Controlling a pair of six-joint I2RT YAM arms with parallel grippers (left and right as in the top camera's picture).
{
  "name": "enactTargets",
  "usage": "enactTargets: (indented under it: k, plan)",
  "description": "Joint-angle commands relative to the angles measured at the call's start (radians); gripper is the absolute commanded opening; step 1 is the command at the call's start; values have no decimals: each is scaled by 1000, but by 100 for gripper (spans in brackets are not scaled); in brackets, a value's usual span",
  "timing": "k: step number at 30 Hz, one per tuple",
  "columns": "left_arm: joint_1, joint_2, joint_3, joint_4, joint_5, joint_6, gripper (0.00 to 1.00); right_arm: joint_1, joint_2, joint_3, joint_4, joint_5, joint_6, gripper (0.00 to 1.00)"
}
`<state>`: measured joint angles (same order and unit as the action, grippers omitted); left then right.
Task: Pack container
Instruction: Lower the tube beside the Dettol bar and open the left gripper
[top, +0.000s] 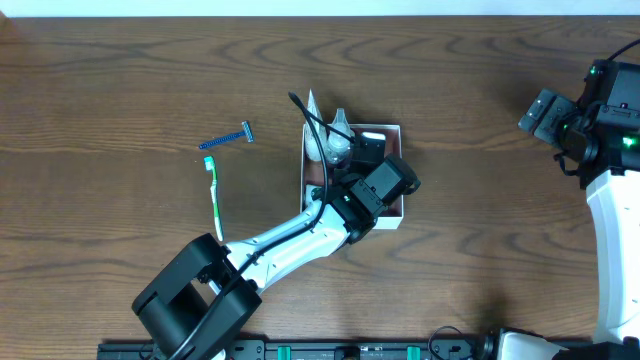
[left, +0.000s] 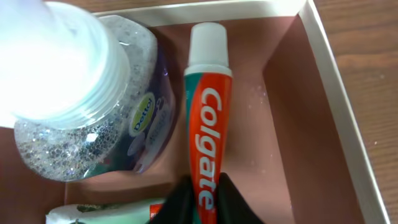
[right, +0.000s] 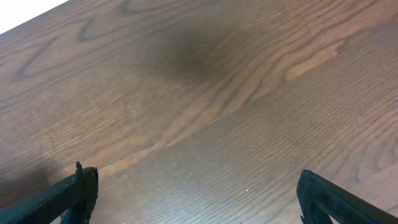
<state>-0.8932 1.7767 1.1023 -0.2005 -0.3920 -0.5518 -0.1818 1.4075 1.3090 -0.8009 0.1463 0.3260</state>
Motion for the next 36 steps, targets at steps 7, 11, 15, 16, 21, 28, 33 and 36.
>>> enactTargets:
  k: [7, 11, 15, 16, 21, 28, 33, 36]
  plan:
    - [-1, 11, 6, 28, -10, -11, 30, -5, 5, 4, -3, 0, 10, 99]
    - [-1, 7, 6, 77, -9, 19, 30, -5, 5, 4, -3, 0, 10, 99]
    - [-11, -27, 17, 145, -9, 124, 30, -5, 5, 4, -3, 0, 10, 99]
    - [-17, -42, 24, 156, -9, 163, 30, -5, 5, 4, -3, 0, 10, 99]
    - [-44, -134, 58, 156, -11, 287, 30, -5, 5, 4, -4, 0, 10, 99]
    - [-48, -389, 59, 76, -107, 293, 30, -5, 5, 4, -4, 0, 10, 99]
    - [-40, -575, 59, -73, -312, 293, 31, -5, 5, 4, -4, 0, 10, 99]
    - [8, -640, 58, -203, -393, 293, 31, -5, 5, 4, -3, 0, 10, 99]
